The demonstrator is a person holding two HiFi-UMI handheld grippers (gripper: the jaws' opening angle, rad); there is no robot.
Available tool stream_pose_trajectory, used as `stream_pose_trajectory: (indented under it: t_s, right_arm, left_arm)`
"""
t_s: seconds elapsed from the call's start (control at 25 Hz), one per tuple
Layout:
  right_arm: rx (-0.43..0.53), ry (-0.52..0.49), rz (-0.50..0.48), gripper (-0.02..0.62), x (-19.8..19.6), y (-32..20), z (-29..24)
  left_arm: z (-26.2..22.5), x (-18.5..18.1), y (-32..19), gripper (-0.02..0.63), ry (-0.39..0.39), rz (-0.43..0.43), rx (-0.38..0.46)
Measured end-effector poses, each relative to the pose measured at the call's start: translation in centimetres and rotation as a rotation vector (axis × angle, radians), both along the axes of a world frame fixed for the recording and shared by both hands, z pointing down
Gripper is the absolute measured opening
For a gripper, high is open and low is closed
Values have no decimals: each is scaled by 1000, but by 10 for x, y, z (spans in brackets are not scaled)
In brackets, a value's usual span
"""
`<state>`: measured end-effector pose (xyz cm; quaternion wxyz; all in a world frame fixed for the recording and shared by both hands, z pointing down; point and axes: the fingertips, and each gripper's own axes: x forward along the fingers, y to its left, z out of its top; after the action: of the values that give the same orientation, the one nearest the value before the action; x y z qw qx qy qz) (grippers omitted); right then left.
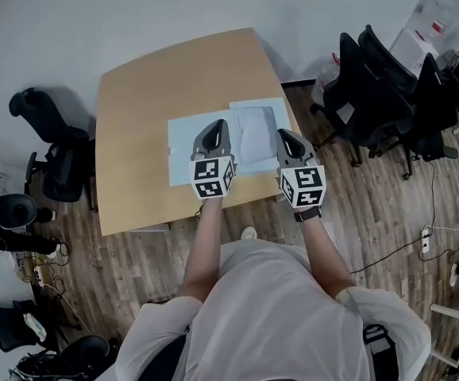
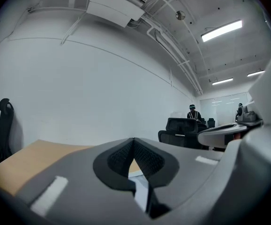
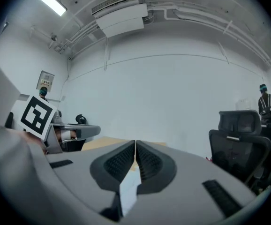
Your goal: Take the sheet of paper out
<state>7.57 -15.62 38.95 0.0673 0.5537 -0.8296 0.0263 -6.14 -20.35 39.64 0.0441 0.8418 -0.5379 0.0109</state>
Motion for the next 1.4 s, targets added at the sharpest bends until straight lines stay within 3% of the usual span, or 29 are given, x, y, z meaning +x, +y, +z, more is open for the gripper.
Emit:
stream_pose_trajectory:
  t_s: [0.6,1.0,1.4]
  right_arm:
    - [-110,3,-17,14,-15,-82,47]
    - [-214,-10,-86,14,-23,-148,109]
    - [-341,-15,-109,14,-15,-155,165]
  left_arm:
    - [62,-4,-82,9,7,63,-121]
    - [143,12,-133,9,-28,83,-288]
    - [225,38,-129,11,-34,126,-477]
